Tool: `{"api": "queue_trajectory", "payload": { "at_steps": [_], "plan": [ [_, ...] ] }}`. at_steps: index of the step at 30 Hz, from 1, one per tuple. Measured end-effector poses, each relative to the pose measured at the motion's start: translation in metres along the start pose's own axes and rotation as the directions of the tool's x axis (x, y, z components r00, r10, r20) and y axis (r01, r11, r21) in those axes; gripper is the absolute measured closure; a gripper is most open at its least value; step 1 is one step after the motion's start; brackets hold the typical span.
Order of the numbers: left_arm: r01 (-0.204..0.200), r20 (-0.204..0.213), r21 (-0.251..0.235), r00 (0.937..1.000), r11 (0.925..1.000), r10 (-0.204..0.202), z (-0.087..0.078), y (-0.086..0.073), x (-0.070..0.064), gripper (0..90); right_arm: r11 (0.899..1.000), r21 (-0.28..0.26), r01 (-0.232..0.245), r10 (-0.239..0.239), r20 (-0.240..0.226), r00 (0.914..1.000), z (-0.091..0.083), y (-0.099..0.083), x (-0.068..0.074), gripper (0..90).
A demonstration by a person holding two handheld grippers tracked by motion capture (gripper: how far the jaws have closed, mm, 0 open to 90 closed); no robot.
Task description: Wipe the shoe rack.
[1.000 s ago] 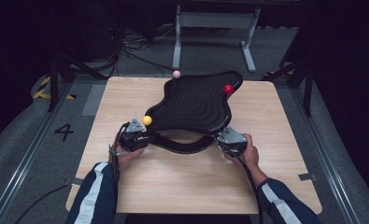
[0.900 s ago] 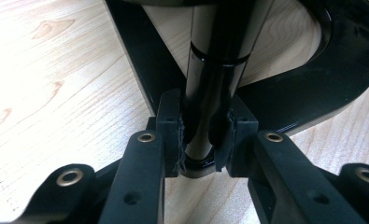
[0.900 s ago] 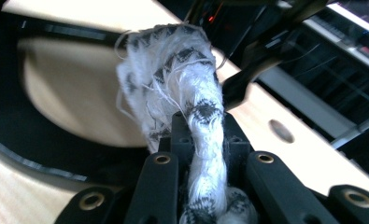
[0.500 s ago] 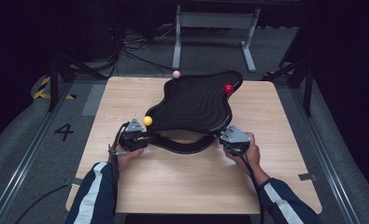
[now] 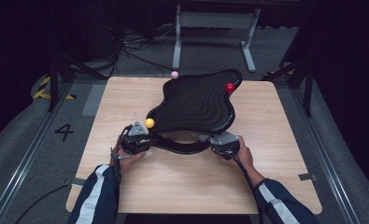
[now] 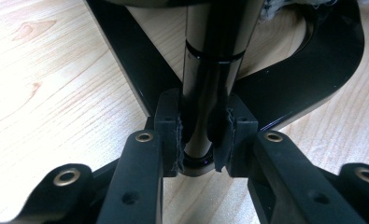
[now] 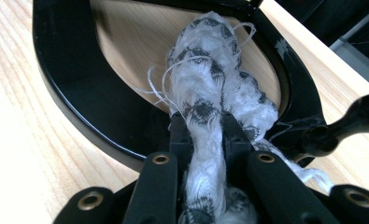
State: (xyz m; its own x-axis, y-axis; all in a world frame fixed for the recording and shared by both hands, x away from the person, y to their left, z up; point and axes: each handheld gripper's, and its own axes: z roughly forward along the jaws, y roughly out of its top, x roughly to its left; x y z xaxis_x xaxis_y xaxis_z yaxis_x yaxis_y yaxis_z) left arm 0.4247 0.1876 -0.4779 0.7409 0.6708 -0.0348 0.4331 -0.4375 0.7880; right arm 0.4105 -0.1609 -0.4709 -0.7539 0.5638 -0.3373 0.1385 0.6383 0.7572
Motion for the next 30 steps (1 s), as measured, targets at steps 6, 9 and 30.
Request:
{"api": "queue_trajectory", "payload": {
  "at_steps": [6,9,30],
  "plan": [
    [0.013,0.008,-0.003,0.9999,0.9999,-0.013,-0.001,0.0,-0.001,72.6,1.0,-0.024,-0.016,0.014,-0.066,0.9977,0.001,0.001,0.005,79.2],
    [0.022,0.01,-0.008,0.9997,0.9997,-0.022,-0.001,-0.001,-0.003,72.9,1.0,-0.026,0.008,-0.01,-0.066,0.9978,0.002,0.003,0.011,79.2],
    [0.011,0.007,-0.003,0.9999,0.9999,-0.011,-0.002,-0.002,-0.015,73.0,0.995,-0.012,-0.096,0.096,0.012,0.9953,-0.008,-0.017,-0.021,79.0]
  ]
}}
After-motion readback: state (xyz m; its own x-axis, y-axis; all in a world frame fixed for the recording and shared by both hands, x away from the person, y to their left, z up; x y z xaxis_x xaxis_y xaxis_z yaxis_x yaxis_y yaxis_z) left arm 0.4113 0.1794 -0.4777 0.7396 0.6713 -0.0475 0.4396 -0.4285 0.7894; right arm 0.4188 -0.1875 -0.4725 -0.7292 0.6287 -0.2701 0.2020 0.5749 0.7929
